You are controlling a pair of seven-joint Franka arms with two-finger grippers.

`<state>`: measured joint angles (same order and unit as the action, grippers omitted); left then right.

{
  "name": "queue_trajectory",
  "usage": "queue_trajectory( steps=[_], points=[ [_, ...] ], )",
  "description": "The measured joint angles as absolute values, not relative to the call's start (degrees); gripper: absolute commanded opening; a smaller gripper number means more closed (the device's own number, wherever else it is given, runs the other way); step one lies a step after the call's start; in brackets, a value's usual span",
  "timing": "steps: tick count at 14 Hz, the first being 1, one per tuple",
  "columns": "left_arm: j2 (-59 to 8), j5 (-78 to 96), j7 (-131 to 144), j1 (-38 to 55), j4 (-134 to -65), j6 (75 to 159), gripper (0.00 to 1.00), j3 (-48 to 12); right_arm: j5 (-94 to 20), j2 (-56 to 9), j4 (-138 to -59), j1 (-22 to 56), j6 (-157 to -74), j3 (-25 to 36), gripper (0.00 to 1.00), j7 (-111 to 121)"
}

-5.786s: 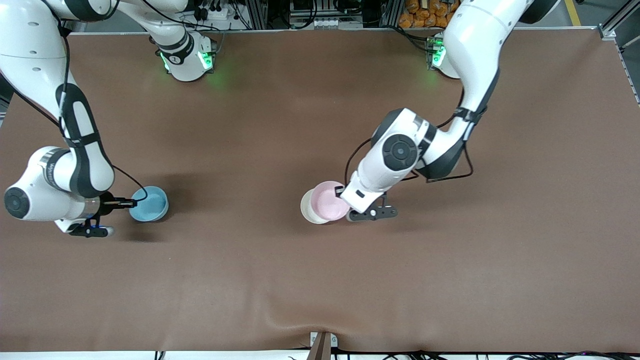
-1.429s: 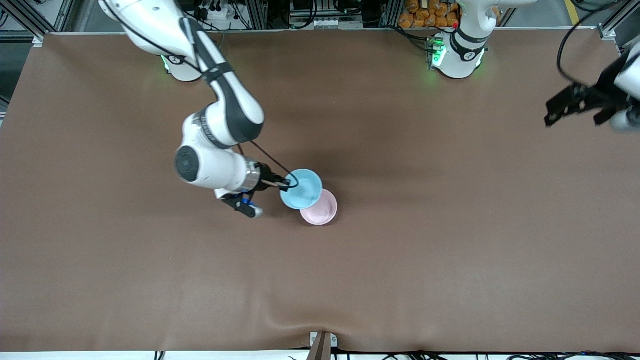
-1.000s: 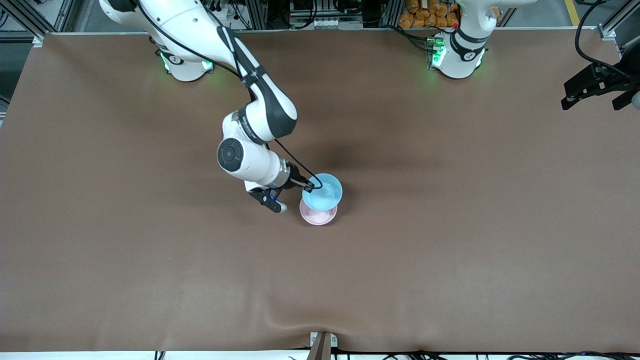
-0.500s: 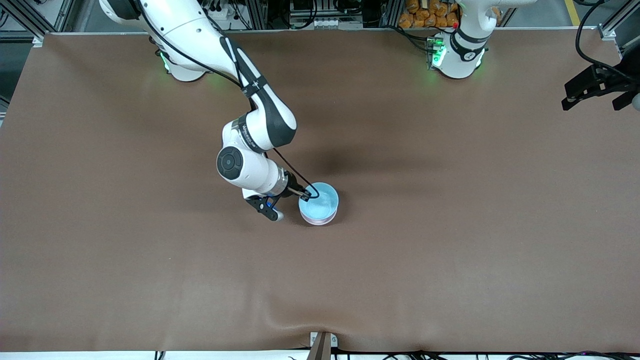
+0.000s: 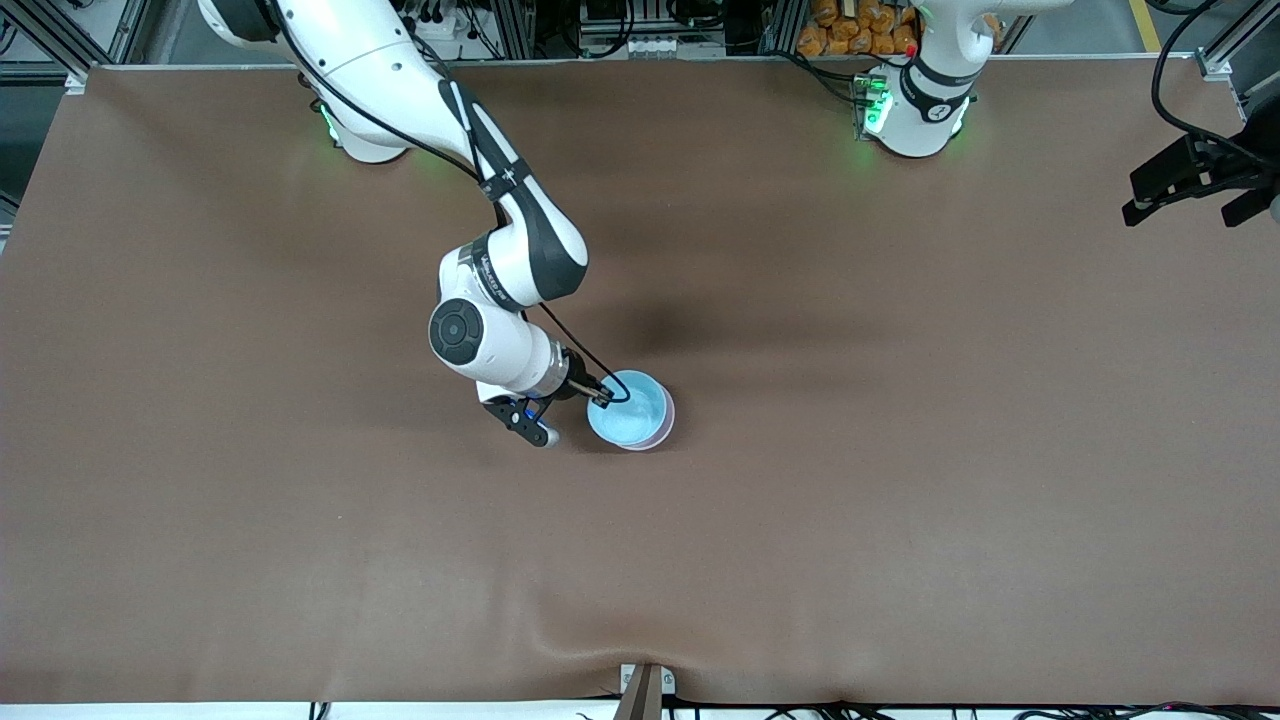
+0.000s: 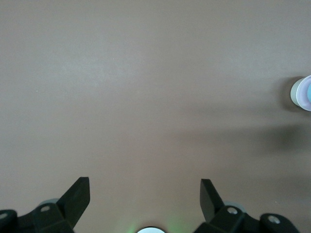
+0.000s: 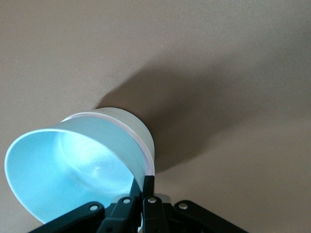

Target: Stack pink and blue bowls on white bowl

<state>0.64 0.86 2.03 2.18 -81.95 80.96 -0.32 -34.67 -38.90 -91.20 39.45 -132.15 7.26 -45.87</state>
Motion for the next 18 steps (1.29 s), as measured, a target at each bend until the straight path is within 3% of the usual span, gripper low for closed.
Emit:
queue_trajectory(
  steps=[3,4,5,6,13,18],
  points=[
    [0.6,0.9,2.0,2.2,-82.0,81.0,1.00,-0.3,-34.7,-39.0,-91.2,39.6,-132.2,7.1,0.00,-46.1],
    [0.6,0.9,2.0,2.1,-82.0,81.0,1.00,-0.3,-34.7,-39.1,-91.2,39.8,-132.2,7.0,0.09,-46.3],
    [0.6,0.9,2.0,2.1,-82.0,81.0,1.00,-0.3,-34.7,-39.2,-91.2,39.9,-132.2,6.9,0.71,-46.5],
    [0.6,0.9,2.0,2.1,-82.0,81.0,1.00,-0.3,-34.7,-39.3,-91.2,40.0,-132.2,6.9,1.00,-46.5],
    [0.6,0.9,2.0,2.0,-82.2,81.0,1.00,-0.3,-33.7,-37.7,-89.4,39.6,-130.8,9.7,1.00,-46.5],
    [0.5,0.9,2.0,2.0,-82.3,81.0,1.00,-0.3,-31.1,-30.1,-89.3,37.9,-113.3,25.5,1.00,-24.7]
  ],
)
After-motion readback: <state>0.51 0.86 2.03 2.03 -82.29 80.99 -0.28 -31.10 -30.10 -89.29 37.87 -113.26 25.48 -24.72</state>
